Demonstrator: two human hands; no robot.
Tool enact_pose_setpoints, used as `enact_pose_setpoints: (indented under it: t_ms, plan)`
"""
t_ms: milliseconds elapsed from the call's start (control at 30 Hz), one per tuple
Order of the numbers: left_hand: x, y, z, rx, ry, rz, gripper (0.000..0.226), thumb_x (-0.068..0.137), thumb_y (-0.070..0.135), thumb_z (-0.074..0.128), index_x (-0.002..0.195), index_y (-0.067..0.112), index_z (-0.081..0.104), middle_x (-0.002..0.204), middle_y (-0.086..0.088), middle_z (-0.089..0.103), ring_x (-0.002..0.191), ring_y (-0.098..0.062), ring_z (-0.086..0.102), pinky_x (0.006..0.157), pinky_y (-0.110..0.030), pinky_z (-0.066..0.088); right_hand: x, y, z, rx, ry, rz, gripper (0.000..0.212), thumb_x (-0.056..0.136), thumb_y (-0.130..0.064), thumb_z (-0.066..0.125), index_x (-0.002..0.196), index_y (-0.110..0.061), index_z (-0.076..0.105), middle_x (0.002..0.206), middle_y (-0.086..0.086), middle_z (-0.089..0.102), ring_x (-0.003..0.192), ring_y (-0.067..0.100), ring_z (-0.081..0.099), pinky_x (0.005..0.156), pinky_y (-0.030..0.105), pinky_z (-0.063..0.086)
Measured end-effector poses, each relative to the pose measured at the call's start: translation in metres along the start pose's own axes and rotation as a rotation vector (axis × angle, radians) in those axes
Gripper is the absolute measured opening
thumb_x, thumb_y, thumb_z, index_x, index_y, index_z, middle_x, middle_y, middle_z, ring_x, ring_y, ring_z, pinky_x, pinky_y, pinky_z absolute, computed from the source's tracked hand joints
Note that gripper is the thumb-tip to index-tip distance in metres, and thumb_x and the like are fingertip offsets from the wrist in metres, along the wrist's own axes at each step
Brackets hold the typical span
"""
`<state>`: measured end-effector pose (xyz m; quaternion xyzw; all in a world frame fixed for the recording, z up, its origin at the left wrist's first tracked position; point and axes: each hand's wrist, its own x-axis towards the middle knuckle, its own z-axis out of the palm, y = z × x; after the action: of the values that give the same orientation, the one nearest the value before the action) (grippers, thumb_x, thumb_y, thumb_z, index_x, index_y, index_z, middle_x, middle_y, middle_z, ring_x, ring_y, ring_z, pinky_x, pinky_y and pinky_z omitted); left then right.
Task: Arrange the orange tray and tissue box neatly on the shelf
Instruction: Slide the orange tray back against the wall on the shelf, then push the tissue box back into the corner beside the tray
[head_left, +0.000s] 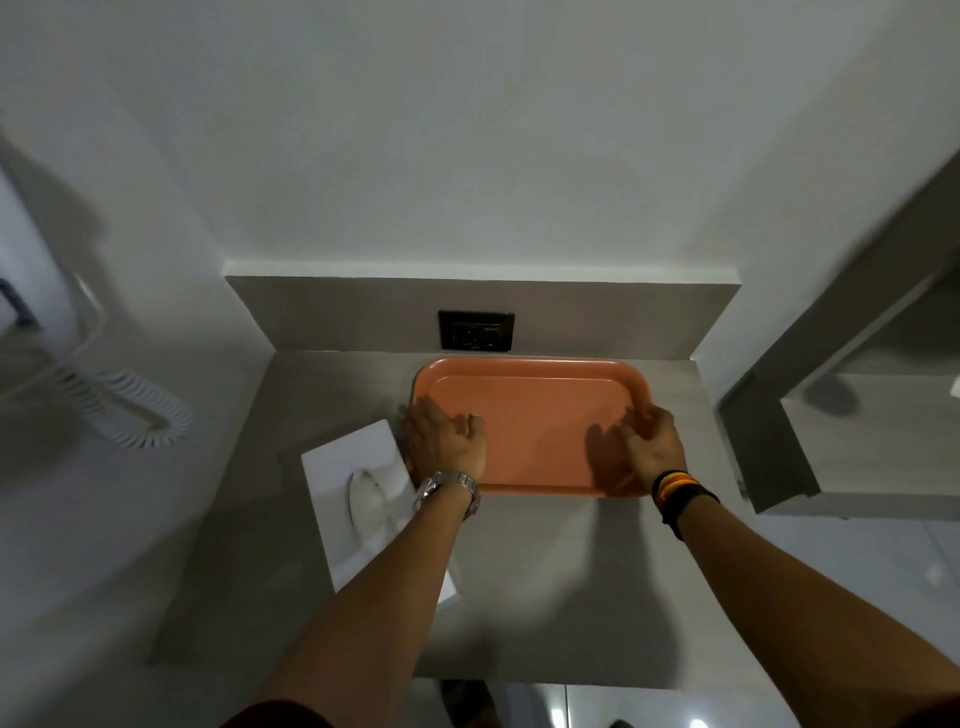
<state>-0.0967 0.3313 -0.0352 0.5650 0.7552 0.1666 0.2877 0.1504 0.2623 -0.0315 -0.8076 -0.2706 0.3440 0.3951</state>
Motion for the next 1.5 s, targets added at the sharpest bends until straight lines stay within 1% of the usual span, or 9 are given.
enact_pose_setpoints:
  t_ms: [100,200,300,400,667,1000,1267,1400,1500]
  plan:
    - [-0.026,-0.004,0.008,0.086,-0.018,0.126,0.083,0.099,0.048,0.041,0.163,0.009,0.005,0.172,-0.018,0.003,0.160,-0.035,0.002,0.130,-0.050,0.005,-0.022,0.008,0.004,-0.200,0.010,-0.191,0.057,0.091,-0.028,0.064,0.141,-0.012,0.043,0.147,0.017,0.048,0.135,0.041,0.047,0.114,0.060,0.034]
    - [-0.057,-0.007,0.016,0.151,-0.043,0.254,0.079,0.101,0.045,0.037,0.163,0.009,0.002,0.173,-0.015,-0.003,0.160,-0.032,-0.005,0.131,-0.050,0.002,-0.053,0.021,0.010,-0.501,-0.002,-0.470,0.064,0.098,-0.037,0.051,0.154,-0.016,0.029,0.166,0.014,0.023,0.153,0.032,0.021,0.125,0.052,0.007]
    - [-0.086,-0.016,0.025,0.241,-0.050,0.364,0.073,0.103,0.043,0.030,0.163,0.011,0.004,0.173,-0.013,-0.003,0.161,-0.030,-0.007,0.131,-0.049,-0.001,-0.080,0.039,0.014,-0.679,-0.106,-0.680,0.066,0.102,-0.043,0.034,0.159,-0.018,0.013,0.168,0.012,0.013,0.156,0.028,0.011,0.125,0.051,-0.002]
    - [-0.113,-0.032,0.035,0.291,-0.038,0.430,0.071,0.103,0.042,0.025,0.164,0.011,0.005,0.173,-0.011,-0.003,0.161,-0.027,-0.007,0.131,-0.046,-0.001,-0.096,0.063,0.009,-0.796,-0.157,-0.762,0.069,0.102,-0.050,0.024,0.160,-0.018,0.005,0.169,0.009,0.008,0.157,0.024,0.003,0.122,0.047,-0.010]
    - [-0.148,-0.054,0.058,0.377,-0.123,0.394,0.074,0.103,0.043,0.026,0.163,0.011,-0.005,0.173,-0.006,-0.012,0.161,-0.021,-0.009,0.129,-0.041,-0.007,-0.106,0.105,0.006,-0.896,-0.235,-0.734,0.077,0.101,-0.055,0.022,0.160,-0.011,-0.002,0.169,0.010,-0.002,0.157,0.026,-0.001,0.125,0.052,0.000]
    - [-0.126,-0.043,0.058,0.391,-0.129,0.314,0.079,0.100,0.050,0.023,0.163,0.012,-0.005,0.173,-0.006,-0.011,0.160,-0.023,-0.011,0.127,-0.047,-0.011,-0.089,0.079,0.021,-0.913,-0.272,-0.687,0.081,0.100,-0.057,0.022,0.159,-0.008,-0.003,0.169,0.012,-0.005,0.157,0.027,-0.004,0.126,0.046,-0.004]
    - [-0.122,-0.047,0.043,0.425,-0.133,0.384,0.077,0.100,0.048,0.019,0.162,0.010,-0.005,0.173,-0.009,-0.011,0.160,-0.025,-0.010,0.130,-0.046,-0.006,-0.103,0.068,0.029,-0.901,-0.234,-0.656,0.077,0.102,-0.054,0.021,0.159,-0.008,-0.001,0.169,0.013,-0.002,0.157,0.027,-0.003,0.125,0.046,-0.007]
    - [-0.115,-0.051,0.011,0.339,-0.011,0.405,0.072,0.102,0.040,0.022,0.163,0.010,0.000,0.173,-0.010,-0.007,0.160,-0.025,-0.010,0.131,-0.045,-0.006,-0.126,0.047,0.044,-0.785,-0.210,-0.720,0.063,0.104,-0.038,0.028,0.159,-0.010,0.016,0.168,0.014,0.016,0.156,0.027,0.010,0.126,0.044,-0.003]
    - [-0.109,-0.069,-0.024,0.269,0.109,0.326,0.069,0.102,0.032,0.028,0.163,0.010,0.005,0.173,-0.010,-0.001,0.161,-0.027,-0.005,0.131,-0.046,-0.001,-0.148,0.028,0.066,-0.602,-0.216,-0.772,0.048,0.101,-0.028,0.038,0.146,-0.012,0.044,0.150,0.014,0.050,0.141,0.031,0.043,0.123,0.043,0.025]
